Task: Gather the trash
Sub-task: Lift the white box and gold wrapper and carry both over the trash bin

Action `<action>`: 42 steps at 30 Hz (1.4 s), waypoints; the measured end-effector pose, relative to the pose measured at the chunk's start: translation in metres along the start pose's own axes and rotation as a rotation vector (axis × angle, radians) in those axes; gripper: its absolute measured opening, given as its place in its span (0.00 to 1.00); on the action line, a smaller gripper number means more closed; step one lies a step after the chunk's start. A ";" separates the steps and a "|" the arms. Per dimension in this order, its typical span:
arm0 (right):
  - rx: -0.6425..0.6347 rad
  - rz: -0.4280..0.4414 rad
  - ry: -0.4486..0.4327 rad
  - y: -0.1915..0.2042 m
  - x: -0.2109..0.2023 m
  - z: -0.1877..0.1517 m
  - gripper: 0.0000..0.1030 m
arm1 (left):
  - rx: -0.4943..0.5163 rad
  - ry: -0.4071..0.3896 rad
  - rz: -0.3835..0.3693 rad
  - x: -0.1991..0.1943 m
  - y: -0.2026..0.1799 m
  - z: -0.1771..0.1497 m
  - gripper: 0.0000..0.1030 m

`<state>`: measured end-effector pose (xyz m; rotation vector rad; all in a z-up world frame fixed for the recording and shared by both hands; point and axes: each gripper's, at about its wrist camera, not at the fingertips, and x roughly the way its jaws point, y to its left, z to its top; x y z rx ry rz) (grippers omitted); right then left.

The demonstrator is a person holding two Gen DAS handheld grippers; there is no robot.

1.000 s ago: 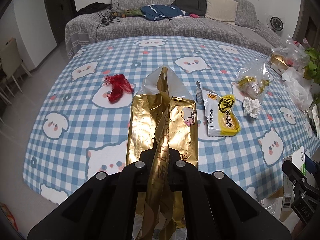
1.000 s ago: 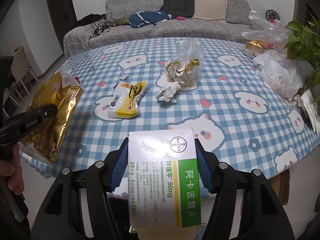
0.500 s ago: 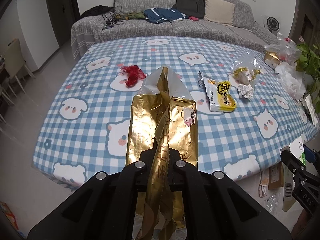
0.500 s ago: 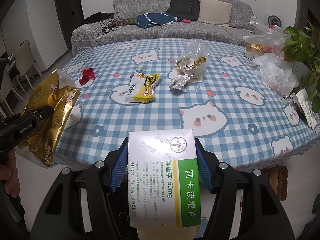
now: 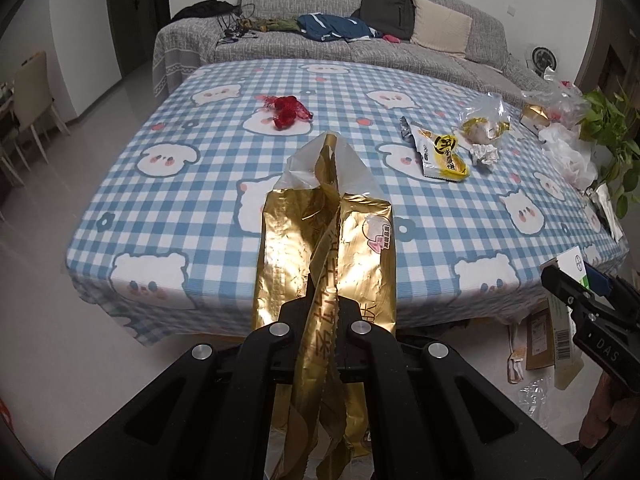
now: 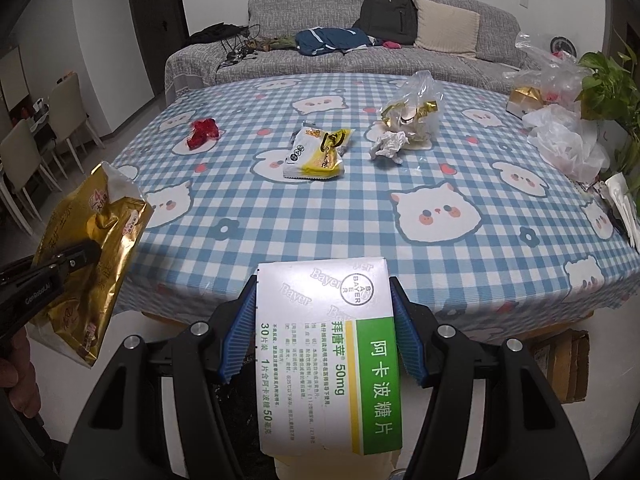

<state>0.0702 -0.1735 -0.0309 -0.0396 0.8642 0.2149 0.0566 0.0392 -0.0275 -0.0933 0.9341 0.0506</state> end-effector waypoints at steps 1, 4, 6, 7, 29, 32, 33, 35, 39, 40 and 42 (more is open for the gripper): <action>0.003 0.003 -0.001 0.000 -0.001 0.000 0.57 | 0.002 -0.001 0.006 -0.001 0.000 -0.003 0.01; 0.004 0.004 -0.002 -0.002 -0.002 -0.003 0.57 | 0.011 0.006 0.006 -0.002 -0.003 -0.015 0.01; 0.001 0.005 0.001 -0.002 -0.003 -0.006 0.57 | 0.019 0.017 0.003 -0.001 -0.006 -0.023 0.01; 0.002 0.006 0.001 -0.001 -0.004 -0.008 0.57 | 0.024 0.021 0.002 0.000 -0.008 -0.027 0.01; -0.052 0.024 0.004 0.018 -0.022 -0.063 0.58 | 0.009 0.072 0.034 -0.003 0.025 -0.114 0.01; -0.057 0.020 0.015 0.019 -0.019 -0.073 0.58 | -0.010 0.074 0.035 -0.001 0.034 -0.127 0.01; -0.056 0.018 0.020 0.019 -0.017 -0.077 0.58 | -0.017 0.076 0.037 0.000 0.037 -0.131 0.01; -0.059 0.016 0.035 0.020 -0.012 -0.087 0.58 | -0.033 0.080 0.036 0.002 0.042 -0.140 0.01; -0.064 0.013 0.067 0.025 0.001 -0.108 0.58 | -0.057 0.078 0.029 0.006 0.048 -0.154 0.01; -0.065 0.013 0.075 0.026 0.005 -0.113 0.58 | -0.063 0.075 0.026 0.007 0.050 -0.157 0.01; -0.069 0.015 0.087 0.030 0.012 -0.122 0.58 | -0.081 0.075 0.015 0.012 0.053 -0.162 0.01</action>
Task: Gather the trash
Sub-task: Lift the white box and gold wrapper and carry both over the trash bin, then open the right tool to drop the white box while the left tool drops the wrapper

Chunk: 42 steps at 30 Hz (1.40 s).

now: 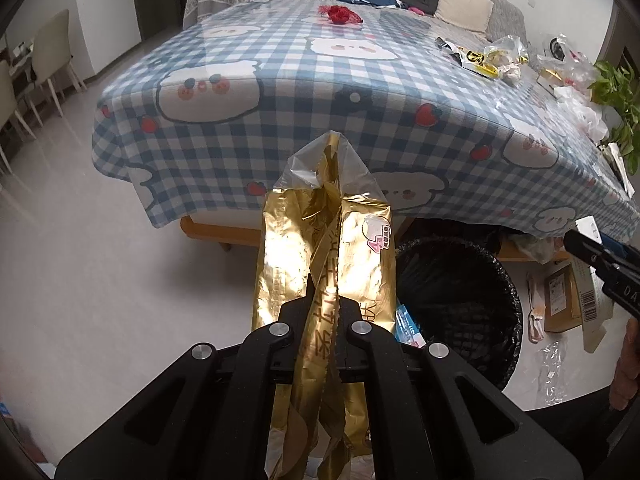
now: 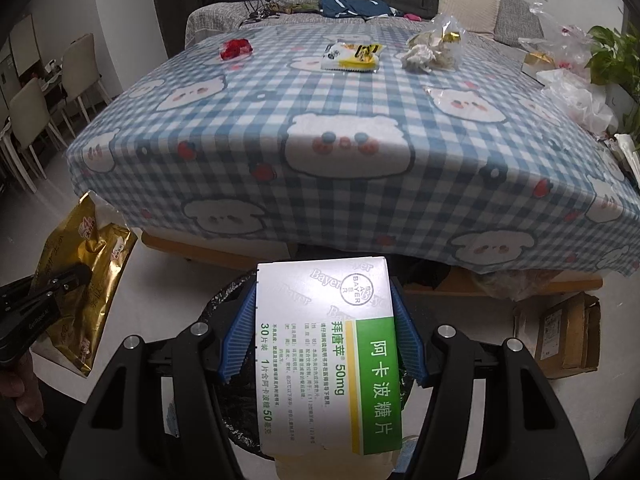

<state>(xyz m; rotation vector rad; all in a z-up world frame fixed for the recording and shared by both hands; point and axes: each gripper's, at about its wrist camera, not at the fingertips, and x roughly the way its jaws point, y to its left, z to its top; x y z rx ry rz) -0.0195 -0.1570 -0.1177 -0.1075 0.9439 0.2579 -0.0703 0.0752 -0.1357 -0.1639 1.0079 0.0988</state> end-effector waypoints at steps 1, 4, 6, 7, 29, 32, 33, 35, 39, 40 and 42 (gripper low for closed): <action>-0.002 -0.001 0.004 0.002 0.004 -0.004 0.58 | -0.006 0.000 0.001 0.003 0.001 -0.002 0.01; -0.018 -0.011 0.021 0.009 0.018 -0.011 0.58 | -0.009 0.000 0.016 0.013 0.003 -0.007 0.01; -0.024 -0.011 0.028 0.012 0.026 -0.014 0.58 | -0.017 0.005 0.020 0.021 0.006 -0.010 0.01; -0.025 -0.014 0.033 0.014 0.030 -0.016 0.58 | -0.019 0.008 0.024 0.025 0.007 -0.011 0.01; -0.022 -0.030 0.116 0.025 0.088 -0.040 0.59 | -0.050 0.043 0.065 0.063 0.019 -0.032 0.01; -0.015 -0.034 0.105 0.023 0.084 -0.037 0.70 | -0.041 0.031 0.060 0.057 0.008 -0.030 0.01; -0.012 -0.042 0.095 0.021 0.082 -0.036 0.75 | -0.039 0.029 0.055 0.055 0.004 -0.029 0.01; -0.008 -0.044 0.078 0.015 0.076 -0.035 0.82 | -0.031 0.031 0.052 0.053 -0.008 -0.028 0.01; 0.014 -0.061 0.042 -0.004 0.065 -0.033 0.93 | -0.008 0.031 0.019 0.049 -0.040 -0.028 0.01; 0.020 -0.065 0.040 -0.011 0.064 -0.033 0.93 | 0.002 0.031 0.010 0.049 -0.049 -0.029 0.01; 0.038 -0.070 0.041 -0.025 0.061 -0.034 0.93 | 0.019 0.037 -0.008 0.051 -0.066 -0.030 0.01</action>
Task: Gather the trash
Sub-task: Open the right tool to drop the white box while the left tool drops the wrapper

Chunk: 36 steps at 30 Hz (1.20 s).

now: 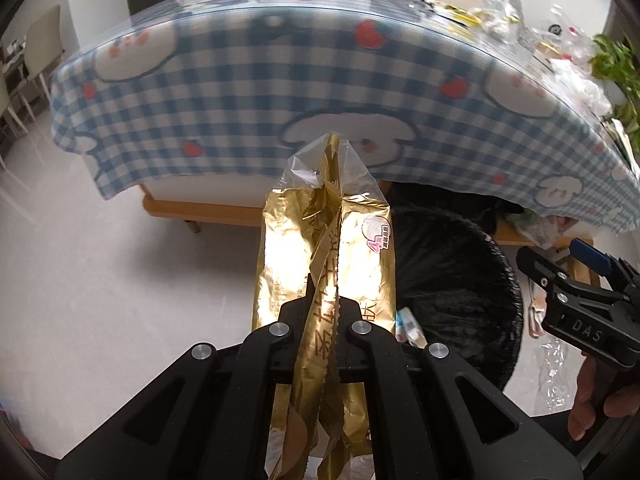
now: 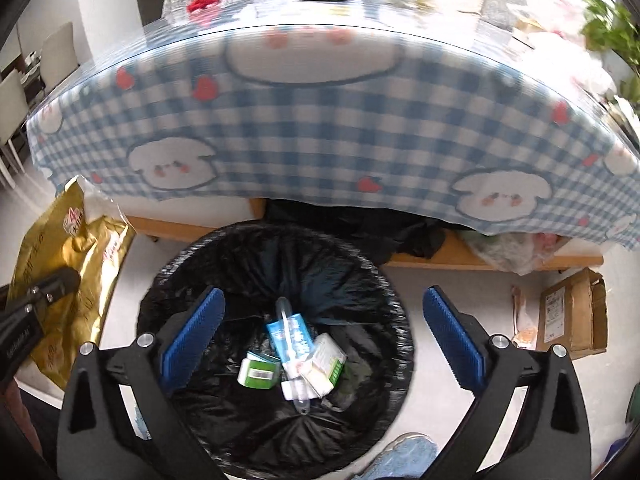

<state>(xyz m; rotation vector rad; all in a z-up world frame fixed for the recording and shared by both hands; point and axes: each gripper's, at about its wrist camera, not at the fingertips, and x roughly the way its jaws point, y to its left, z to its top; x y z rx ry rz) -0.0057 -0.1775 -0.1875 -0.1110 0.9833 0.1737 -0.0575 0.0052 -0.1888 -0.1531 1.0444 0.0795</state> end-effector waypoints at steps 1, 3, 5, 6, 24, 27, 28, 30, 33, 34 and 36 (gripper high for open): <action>0.012 -0.007 -0.001 -0.008 0.000 -0.001 0.93 | 0.007 0.004 -0.010 0.002 -0.008 -0.001 0.01; 0.040 -0.014 -0.001 -0.026 0.000 -0.006 0.93 | 0.018 0.015 -0.025 0.007 -0.022 -0.002 0.01; 0.067 -0.029 0.003 -0.041 0.000 -0.011 0.93 | 0.032 0.028 -0.033 0.014 -0.036 -0.005 0.01; 0.079 -0.032 0.003 -0.049 0.001 -0.014 0.93 | 0.040 0.033 -0.035 0.017 -0.043 -0.006 0.01; 0.131 -0.080 0.031 -0.109 0.005 -0.041 0.93 | 0.137 0.063 -0.064 0.038 -0.108 -0.014 0.03; 0.130 -0.081 0.033 -0.109 0.005 -0.041 0.93 | 0.152 0.060 -0.049 0.040 -0.112 -0.015 0.24; 0.130 -0.080 0.034 -0.109 0.005 -0.041 0.93 | 0.150 0.056 -0.044 0.040 -0.112 -0.015 0.36; 0.129 -0.077 0.034 -0.109 0.004 -0.040 0.93 | 0.131 0.045 -0.050 0.037 -0.110 -0.015 0.56; 0.124 -0.078 0.033 -0.106 0.002 -0.037 0.93 | 0.142 0.039 -0.052 0.032 -0.108 -0.012 0.65; 0.122 -0.076 0.031 -0.105 0.000 -0.036 0.93 | 0.138 0.028 -0.053 0.028 -0.106 -0.010 0.67; 0.118 -0.077 0.025 -0.102 -0.004 -0.032 0.93 | 0.139 0.011 -0.048 0.020 -0.103 -0.006 0.76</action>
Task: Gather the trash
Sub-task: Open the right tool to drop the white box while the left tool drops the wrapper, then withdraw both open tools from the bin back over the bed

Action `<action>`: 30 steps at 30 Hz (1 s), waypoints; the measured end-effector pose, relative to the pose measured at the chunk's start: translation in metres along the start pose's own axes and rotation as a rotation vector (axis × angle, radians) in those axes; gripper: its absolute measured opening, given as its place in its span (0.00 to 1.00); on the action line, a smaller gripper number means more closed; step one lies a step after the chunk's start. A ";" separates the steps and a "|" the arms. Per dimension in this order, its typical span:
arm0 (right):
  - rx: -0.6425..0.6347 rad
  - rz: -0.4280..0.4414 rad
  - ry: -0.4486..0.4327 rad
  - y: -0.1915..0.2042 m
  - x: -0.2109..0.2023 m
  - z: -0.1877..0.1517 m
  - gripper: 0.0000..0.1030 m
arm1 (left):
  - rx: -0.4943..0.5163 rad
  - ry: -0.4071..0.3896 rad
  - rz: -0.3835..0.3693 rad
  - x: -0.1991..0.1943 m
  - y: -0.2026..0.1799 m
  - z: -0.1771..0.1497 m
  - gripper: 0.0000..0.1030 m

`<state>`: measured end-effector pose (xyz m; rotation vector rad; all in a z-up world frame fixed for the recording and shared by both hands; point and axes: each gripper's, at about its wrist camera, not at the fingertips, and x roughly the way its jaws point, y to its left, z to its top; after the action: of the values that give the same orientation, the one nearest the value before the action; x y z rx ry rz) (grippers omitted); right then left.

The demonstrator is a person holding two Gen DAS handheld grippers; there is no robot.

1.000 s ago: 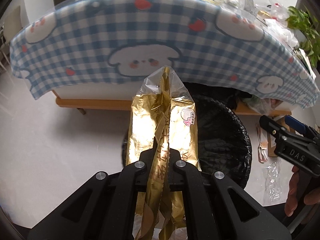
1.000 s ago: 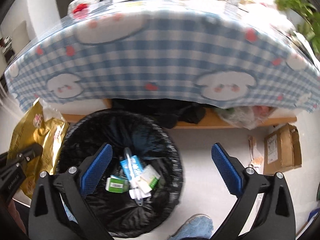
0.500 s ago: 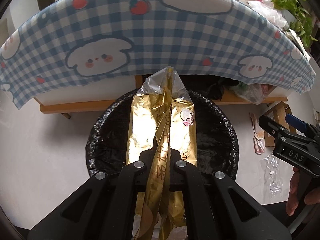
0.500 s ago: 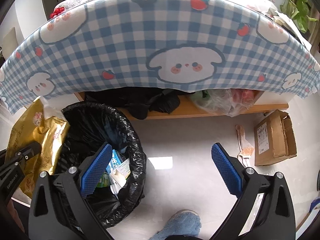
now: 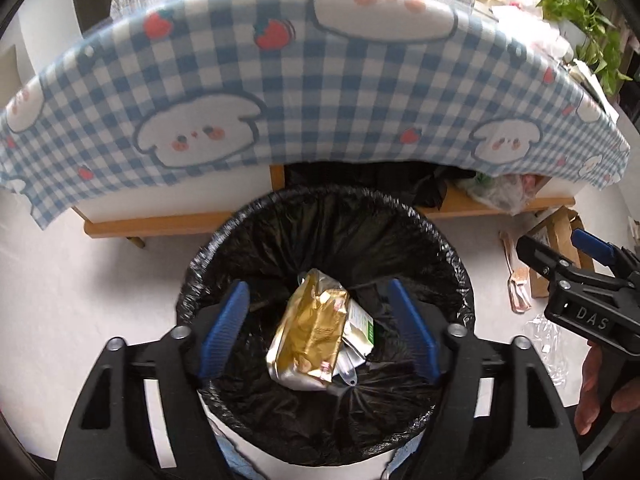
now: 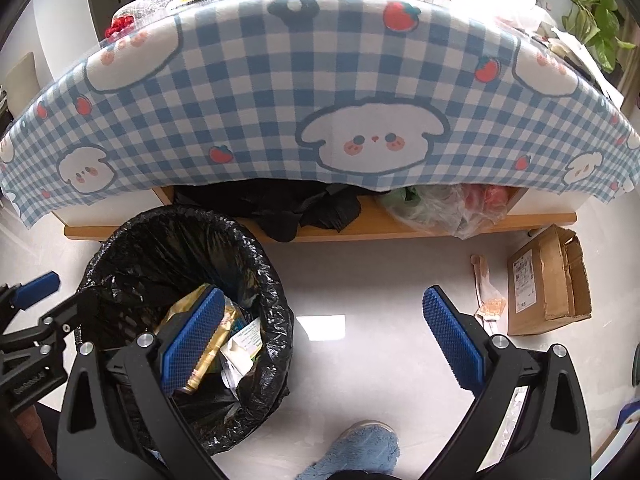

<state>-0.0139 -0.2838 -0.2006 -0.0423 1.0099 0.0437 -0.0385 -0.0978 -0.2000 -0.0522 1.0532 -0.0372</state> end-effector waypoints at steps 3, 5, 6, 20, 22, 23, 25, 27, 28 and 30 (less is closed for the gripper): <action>-0.002 0.006 -0.012 0.005 -0.010 0.007 0.93 | -0.008 -0.034 0.001 -0.015 0.006 0.007 0.88; -0.011 0.009 -0.029 0.010 -0.020 0.014 0.93 | -0.009 -0.056 0.003 -0.026 0.009 0.011 0.94; -0.018 0.011 -0.038 0.012 -0.026 0.017 0.93 | -0.007 -0.069 0.006 -0.032 0.011 0.014 0.94; -0.038 0.017 -0.139 0.029 -0.089 0.070 0.93 | -0.042 -0.163 0.038 -0.103 0.050 0.055 0.94; -0.041 0.013 -0.149 0.030 -0.096 0.079 0.93 | -0.050 -0.170 0.040 -0.109 0.056 0.063 0.94; -0.043 0.012 -0.153 0.031 -0.099 0.084 0.93 | -0.055 -0.170 0.043 -0.110 0.058 0.069 0.94; -0.049 0.011 -0.165 0.034 -0.105 0.096 0.93 | -0.053 -0.168 0.059 -0.113 0.062 0.078 0.94; -0.066 0.013 -0.182 0.038 -0.112 0.109 0.93 | -0.052 -0.171 0.062 -0.116 0.065 0.089 0.94; -0.072 0.011 -0.192 0.041 -0.116 0.116 0.93 | -0.052 -0.175 0.058 -0.118 0.067 0.094 0.94; -0.080 0.008 -0.207 0.044 -0.122 0.129 0.93 | -0.053 -0.186 0.056 -0.122 0.069 0.107 0.94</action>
<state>0.0282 -0.2348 -0.0297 -0.1049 0.8014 0.0937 -0.0057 -0.0194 -0.0455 -0.0726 0.8696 0.0457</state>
